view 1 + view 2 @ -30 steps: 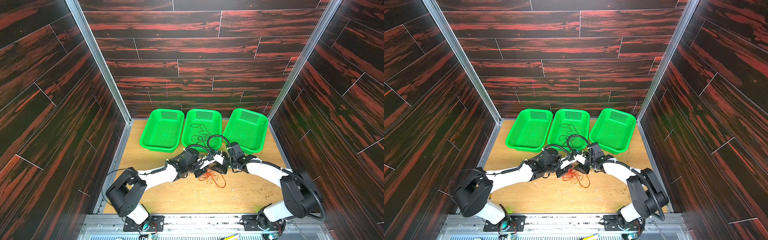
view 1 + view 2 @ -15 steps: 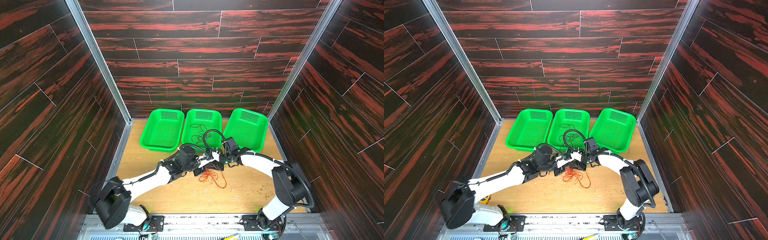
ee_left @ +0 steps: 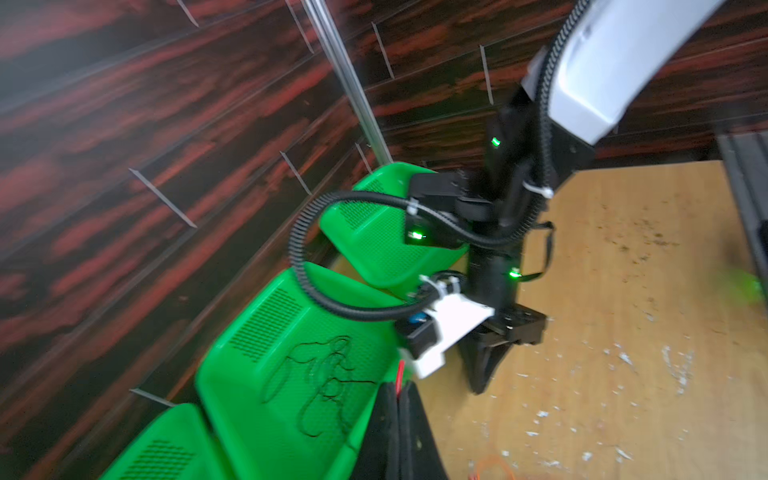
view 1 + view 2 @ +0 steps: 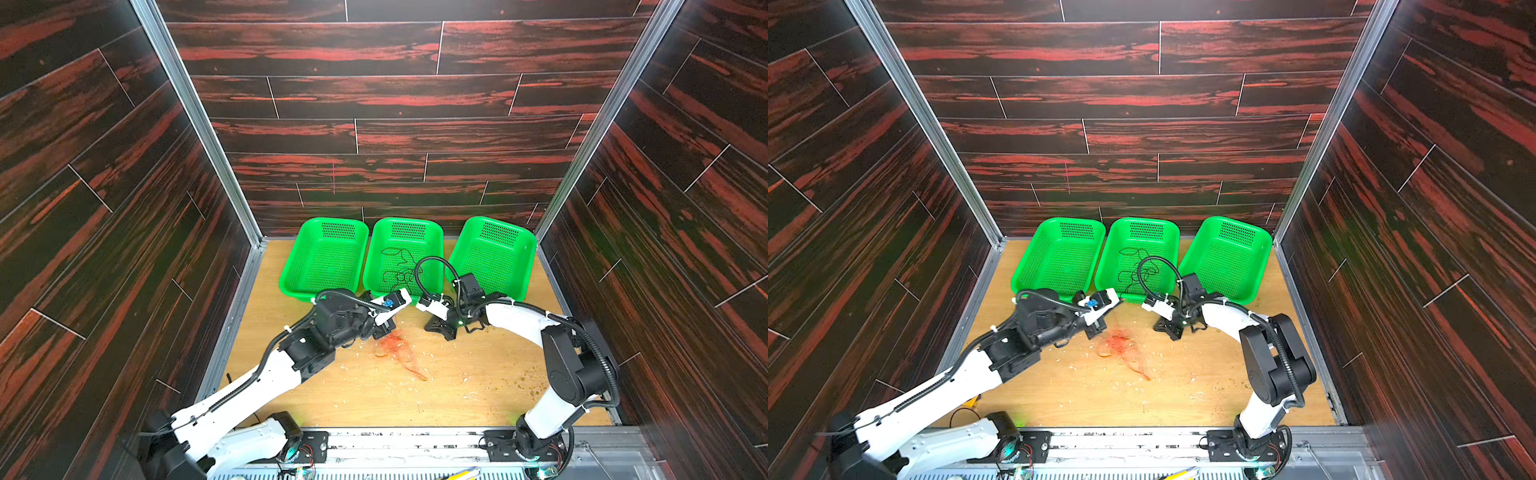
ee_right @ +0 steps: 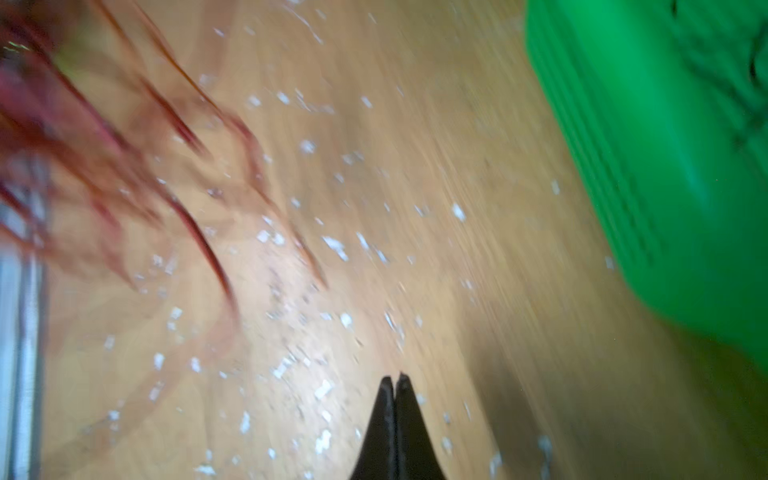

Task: Untangle the cables

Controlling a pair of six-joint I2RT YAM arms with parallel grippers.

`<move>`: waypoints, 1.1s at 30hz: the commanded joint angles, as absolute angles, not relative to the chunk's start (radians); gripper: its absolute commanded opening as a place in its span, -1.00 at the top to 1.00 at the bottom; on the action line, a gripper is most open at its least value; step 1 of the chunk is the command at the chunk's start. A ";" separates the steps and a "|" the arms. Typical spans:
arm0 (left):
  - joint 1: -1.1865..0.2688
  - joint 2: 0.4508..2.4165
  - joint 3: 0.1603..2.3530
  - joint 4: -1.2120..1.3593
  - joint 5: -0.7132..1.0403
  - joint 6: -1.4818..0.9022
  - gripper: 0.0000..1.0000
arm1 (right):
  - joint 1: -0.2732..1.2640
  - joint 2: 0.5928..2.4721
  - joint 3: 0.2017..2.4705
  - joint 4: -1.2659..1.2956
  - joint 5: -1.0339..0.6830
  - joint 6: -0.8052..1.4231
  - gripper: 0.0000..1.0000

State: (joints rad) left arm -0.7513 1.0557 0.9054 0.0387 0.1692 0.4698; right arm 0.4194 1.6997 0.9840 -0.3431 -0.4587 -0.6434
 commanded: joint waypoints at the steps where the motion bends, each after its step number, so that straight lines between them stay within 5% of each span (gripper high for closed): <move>1: -0.708 1.018 0.962 -0.037 0.133 0.510 1.00 | 0.387 1.680 0.970 -0.353 -0.377 -0.622 1.00; 3: -0.694 1.012 0.975 -0.059 0.166 0.514 1.00 | 0.369 1.642 0.961 -0.338 -0.423 -0.613 1.00; 5: -0.690 1.019 0.986 -0.072 0.218 0.519 1.00 | 0.370 1.564 0.916 -0.261 -0.555 -0.631 0.49; 8: -0.689 1.044 1.007 -0.088 0.276 0.526 1.00 | 0.376 1.486 0.853 -0.110 -0.691 -0.589 0.00; 10: -0.689 1.060 1.009 -0.075 0.301 0.529 1.00 | 0.399 1.475 0.858 -0.086 -0.718 -0.580 -0.14; 26: -0.732 1.184 0.990 0.143 0.279 0.419 1.00 | 0.644 1.468 0.810 0.086 -0.693 -0.509 -0.29; 33: -0.776 1.176 0.973 0.151 0.180 0.408 1.00 | 0.644 1.391 0.757 0.175 -0.454 -0.397 -0.29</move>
State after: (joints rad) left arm -0.7670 1.1851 0.9817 0.1078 0.2310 0.4141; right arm 0.6476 1.4467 0.7666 0.1440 -0.5499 -0.4366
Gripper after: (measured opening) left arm 0.046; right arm 0.648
